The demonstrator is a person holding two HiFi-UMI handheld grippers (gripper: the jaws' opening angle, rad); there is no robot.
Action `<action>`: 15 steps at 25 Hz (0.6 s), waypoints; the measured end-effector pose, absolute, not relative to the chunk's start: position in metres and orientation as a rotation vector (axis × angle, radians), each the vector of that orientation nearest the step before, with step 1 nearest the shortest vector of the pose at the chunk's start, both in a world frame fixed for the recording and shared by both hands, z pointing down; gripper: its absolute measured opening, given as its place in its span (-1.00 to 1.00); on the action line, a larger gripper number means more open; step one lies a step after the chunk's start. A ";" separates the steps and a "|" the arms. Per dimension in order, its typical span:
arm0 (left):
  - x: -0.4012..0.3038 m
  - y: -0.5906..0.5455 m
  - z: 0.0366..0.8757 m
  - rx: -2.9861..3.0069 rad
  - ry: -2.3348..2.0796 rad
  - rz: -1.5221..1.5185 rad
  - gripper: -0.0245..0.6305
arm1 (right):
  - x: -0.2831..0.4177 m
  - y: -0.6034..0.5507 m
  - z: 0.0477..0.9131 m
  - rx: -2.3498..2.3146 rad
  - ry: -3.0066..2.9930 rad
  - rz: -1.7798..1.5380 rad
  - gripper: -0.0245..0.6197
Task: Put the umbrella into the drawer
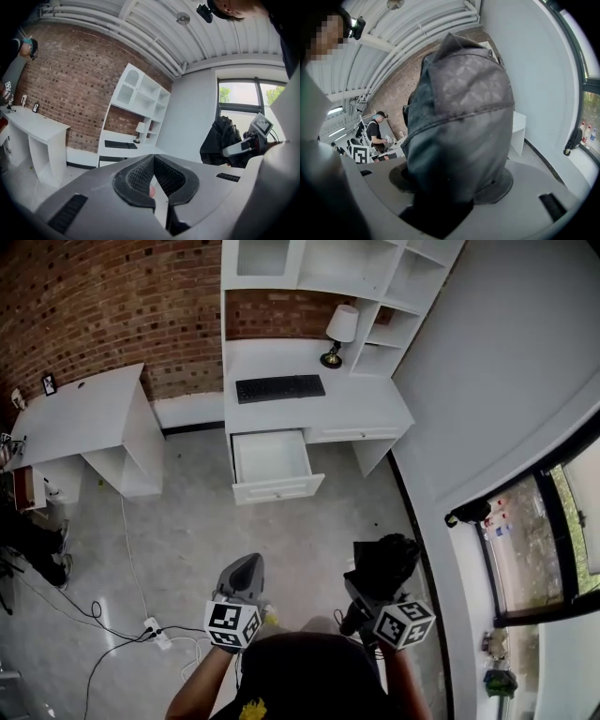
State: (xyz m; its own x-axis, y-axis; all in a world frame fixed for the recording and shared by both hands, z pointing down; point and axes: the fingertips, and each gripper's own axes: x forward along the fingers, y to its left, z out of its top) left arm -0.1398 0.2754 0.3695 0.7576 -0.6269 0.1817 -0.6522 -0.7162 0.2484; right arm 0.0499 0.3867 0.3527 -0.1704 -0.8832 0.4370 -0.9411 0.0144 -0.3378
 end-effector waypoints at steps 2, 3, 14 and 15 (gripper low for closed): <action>-0.147 0.265 0.369 2.661 -0.991 0.124 -0.87 | 0.042 0.375 0.353 1.945 -2.160 0.874 -0.09; -0.151 0.259 0.369 2.659 -0.993 0.123 -0.87 | 0.041 0.370 0.353 1.946 -2.155 0.875 -0.09; -0.153 0.207 0.377 2.639 -1.021 0.156 -0.87 | 0.042 0.310 0.369 1.935 -2.171 0.906 -0.09; -0.151 0.201 0.378 2.633 -1.028 0.153 -0.87 | 0.045 0.302 0.372 1.932 -2.174 0.908 -0.09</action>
State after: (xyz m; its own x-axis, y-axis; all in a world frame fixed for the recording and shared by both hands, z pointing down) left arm -0.1509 0.2010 0.3777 0.7367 -0.6428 0.2097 -0.6761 -0.6944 0.2464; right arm 0.0455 0.3023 0.3715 -0.1935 -0.8745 0.4447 -0.9309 0.0206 -0.3646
